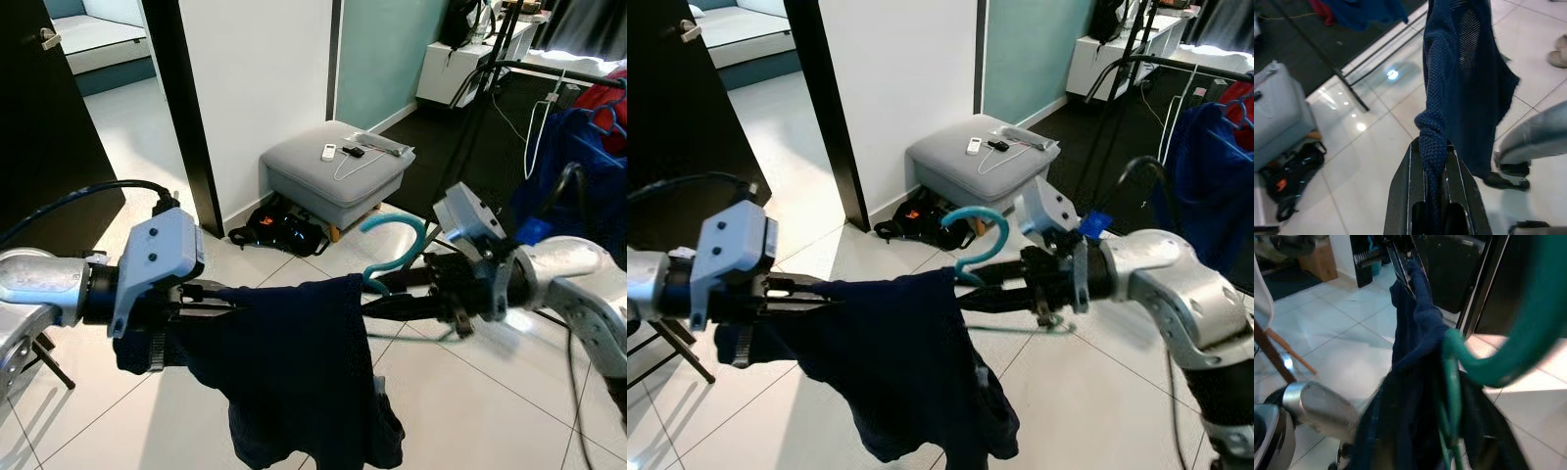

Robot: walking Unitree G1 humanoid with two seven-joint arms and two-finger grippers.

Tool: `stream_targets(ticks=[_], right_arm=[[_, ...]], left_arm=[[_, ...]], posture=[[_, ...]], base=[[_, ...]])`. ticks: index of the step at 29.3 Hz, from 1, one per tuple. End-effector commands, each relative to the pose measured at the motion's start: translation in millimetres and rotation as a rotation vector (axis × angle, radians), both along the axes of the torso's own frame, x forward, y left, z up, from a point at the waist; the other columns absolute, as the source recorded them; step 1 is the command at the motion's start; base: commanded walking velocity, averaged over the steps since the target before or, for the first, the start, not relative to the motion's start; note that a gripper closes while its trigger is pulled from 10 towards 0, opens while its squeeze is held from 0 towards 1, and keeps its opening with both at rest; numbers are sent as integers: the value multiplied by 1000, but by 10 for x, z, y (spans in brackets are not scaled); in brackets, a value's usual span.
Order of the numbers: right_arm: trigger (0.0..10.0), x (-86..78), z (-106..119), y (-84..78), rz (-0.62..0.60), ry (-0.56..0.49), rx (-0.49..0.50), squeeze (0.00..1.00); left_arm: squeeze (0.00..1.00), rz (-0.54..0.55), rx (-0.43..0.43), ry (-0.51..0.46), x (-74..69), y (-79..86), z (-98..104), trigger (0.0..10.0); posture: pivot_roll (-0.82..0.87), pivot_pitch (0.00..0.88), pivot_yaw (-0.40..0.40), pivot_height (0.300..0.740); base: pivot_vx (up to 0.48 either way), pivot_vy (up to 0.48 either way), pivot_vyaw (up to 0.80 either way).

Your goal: Hang hanger

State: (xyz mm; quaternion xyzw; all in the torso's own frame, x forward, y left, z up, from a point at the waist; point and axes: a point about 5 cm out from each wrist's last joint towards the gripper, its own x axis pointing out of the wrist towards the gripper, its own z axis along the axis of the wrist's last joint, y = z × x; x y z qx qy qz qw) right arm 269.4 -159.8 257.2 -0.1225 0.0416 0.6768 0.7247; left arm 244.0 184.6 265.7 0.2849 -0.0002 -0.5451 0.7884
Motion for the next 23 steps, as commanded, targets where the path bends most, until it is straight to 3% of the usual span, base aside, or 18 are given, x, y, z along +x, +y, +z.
stream_targets(ticks=[1,5,7,8,10,14,15,16,19,20,21,22,23], right_arm=[[10000,23,48,-36,-24,-12,41,1000],[10000,36,60,-134,-68,-1,78,1000],[10000,76,122,-416,-185,-14,112,1000],[10000,76,122,-416,-185,-14,112,1000],[10000,86,193,-662,-287,-35,150,1000],[10000,85,219,-738,-320,-43,167,1000],[10000,88,275,-890,-398,-67,214,1000],[10000,88,275,-890,-398,-67,214,1000],[10000,-8,386,-1307,-573,-104,422,1000],[10000,-51,339,-1331,-575,-81,448,596],[10000,-91,240,-1311,-566,-46,431,78],[10000,-91,240,-1311,-566,-46,431,78],[10000,-121,116,-1269,-557,-5,388,0]], left_arm=[[0,52,-36,-66,66,48,82,0],[0,82,-63,-98,113,98,139,0],[0,120,-56,-117,149,195,165,0],[0,120,-56,-117,149,195,165,0],[0,143,-48,-126,165,263,182,0],[0,147,-48,-128,169,279,187,0],[0,153,-45,-130,174,300,191,0],[0,153,-45,-130,174,300,191,0],[0,194,-41,-156,205,389,225,0],[0,201,-43,-166,212,412,247,0],[0,205,-52,-179,218,428,278,0],[0,205,-52,-179,218,428,278,0],[0,207,-64,-192,223,436,314,0]], posture=[[-25,0,5,740],[-25,0,5,740],[-25,0,5,740],[-25,0,5,740],[-31,0,12,740],[-31,0,12,740],[-40,0,16,740],[-40,0,16,740],[-42,0,15,740],[-46,0,18,740],[-47,0,20,740],[-47,0,20,740],[-48,0,21,740]], base=[[0,0,0],[0,0,0],[0,0,0],[0,0,0],[0,0,0],[0,0,0],[0,0,0],[0,0,0],[0,0,0],[0,0,0],[0,0,0],[0,0,0],[0,0,0]])
